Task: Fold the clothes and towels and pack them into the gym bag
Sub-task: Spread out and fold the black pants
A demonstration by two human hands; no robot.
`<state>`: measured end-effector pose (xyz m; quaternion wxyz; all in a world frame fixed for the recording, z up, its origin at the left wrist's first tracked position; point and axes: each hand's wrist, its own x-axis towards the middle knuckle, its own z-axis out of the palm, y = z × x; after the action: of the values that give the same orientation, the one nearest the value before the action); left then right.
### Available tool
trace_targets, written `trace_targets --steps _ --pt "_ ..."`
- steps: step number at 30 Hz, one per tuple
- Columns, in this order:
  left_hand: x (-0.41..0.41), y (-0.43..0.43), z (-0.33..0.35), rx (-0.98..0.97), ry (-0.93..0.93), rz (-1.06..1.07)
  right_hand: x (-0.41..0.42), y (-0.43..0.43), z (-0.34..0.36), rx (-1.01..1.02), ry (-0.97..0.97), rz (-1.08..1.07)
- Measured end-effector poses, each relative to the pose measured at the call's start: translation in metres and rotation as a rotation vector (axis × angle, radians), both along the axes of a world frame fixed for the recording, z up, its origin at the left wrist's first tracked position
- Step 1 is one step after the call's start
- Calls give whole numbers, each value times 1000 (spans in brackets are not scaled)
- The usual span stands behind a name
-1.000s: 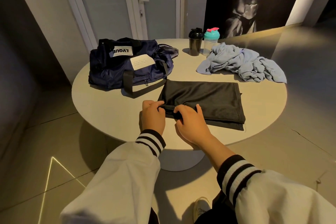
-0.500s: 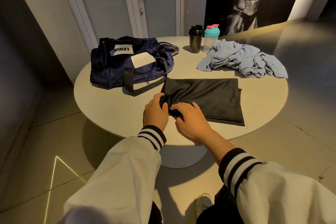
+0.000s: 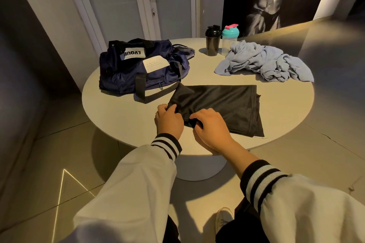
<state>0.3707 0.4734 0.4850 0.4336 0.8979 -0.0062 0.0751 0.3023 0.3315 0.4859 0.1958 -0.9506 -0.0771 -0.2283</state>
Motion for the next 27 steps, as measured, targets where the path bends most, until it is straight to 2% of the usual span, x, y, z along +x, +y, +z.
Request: trace_targets --steps 5,8,10,14,17,20,22,25,27 --pt "-16 -2 4 318 -244 -101 -2 0 1 31 -12 2" --pt "-23 -3 5 405 -276 -264 -5 1 4 87 -36 -67" --pt "-22 -4 5 460 -285 -268 -9 0 5 78 -35 -139" --pt "-13 0 1 399 -262 -105 -21 -21 6 -24 -35 -402" --pt "-13 0 8 360 -280 -31 -33 -47 9 39 87 -520" --pt "-41 -21 17 371 -395 -274 -42 -47 6 115 127 -445" --pt "-64 -35 16 398 -376 -430 -45 -39 8 247 105 -370" --pt "-72 -34 12 440 -285 -330 -49 -31 16 443 100 -154" --pt "-69 -24 11 492 -211 -223 -57 -29 22 582 180 17"
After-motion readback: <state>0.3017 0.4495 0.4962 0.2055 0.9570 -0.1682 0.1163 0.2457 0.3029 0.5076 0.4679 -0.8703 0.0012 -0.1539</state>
